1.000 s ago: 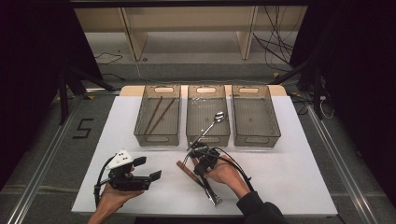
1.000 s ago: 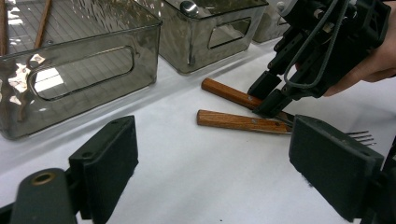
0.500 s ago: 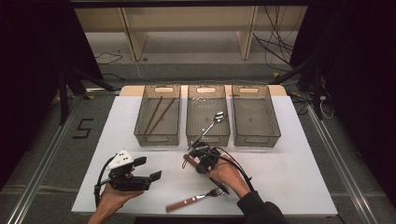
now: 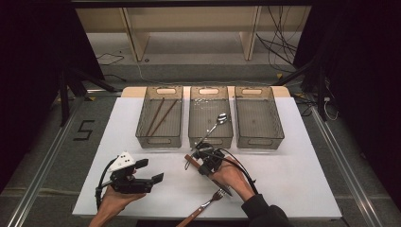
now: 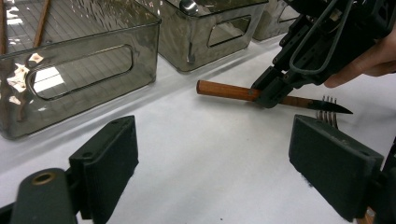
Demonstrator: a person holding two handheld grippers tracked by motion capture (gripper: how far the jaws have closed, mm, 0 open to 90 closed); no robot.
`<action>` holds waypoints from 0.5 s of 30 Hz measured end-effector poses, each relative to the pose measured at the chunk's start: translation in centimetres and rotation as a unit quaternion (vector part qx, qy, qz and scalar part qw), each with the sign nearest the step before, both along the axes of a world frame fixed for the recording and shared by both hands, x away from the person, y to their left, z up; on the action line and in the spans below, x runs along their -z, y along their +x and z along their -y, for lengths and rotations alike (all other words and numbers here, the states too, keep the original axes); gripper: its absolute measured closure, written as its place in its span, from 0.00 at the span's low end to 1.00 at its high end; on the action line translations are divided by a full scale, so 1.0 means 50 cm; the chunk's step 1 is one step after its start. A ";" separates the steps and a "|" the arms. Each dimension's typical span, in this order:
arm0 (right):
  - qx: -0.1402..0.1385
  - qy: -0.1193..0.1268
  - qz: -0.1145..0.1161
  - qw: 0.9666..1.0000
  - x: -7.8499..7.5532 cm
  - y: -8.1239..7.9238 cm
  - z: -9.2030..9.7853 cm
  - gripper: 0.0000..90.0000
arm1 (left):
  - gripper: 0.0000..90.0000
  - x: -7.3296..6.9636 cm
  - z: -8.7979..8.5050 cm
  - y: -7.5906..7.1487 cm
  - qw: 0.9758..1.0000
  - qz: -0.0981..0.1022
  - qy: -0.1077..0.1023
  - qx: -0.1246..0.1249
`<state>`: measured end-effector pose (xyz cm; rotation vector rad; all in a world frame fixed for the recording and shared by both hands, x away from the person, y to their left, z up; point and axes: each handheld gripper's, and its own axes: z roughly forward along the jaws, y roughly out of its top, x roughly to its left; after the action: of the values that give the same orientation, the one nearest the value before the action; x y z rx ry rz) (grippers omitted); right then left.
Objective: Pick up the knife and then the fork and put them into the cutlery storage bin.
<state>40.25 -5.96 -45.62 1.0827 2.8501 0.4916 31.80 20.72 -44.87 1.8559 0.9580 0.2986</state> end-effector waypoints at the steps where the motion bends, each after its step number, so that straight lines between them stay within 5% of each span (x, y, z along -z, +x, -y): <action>1: 0.001 0.001 0.001 1.000 -0.001 0.000 0.001 0.86 | 0.17 0.000 0.000 0.000 1.000 0.000 0.002 0.001; 15: 0.009 0.038 0.029 0.999 -0.045 -0.002 0.030 0.86 | 0.17 -0.001 -0.003 0.000 1.000 0.001 -0.003 -0.003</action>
<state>40.14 -7.44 -43.35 1.0859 2.7899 0.6257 31.82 20.88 -44.84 1.8476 0.9625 0.3010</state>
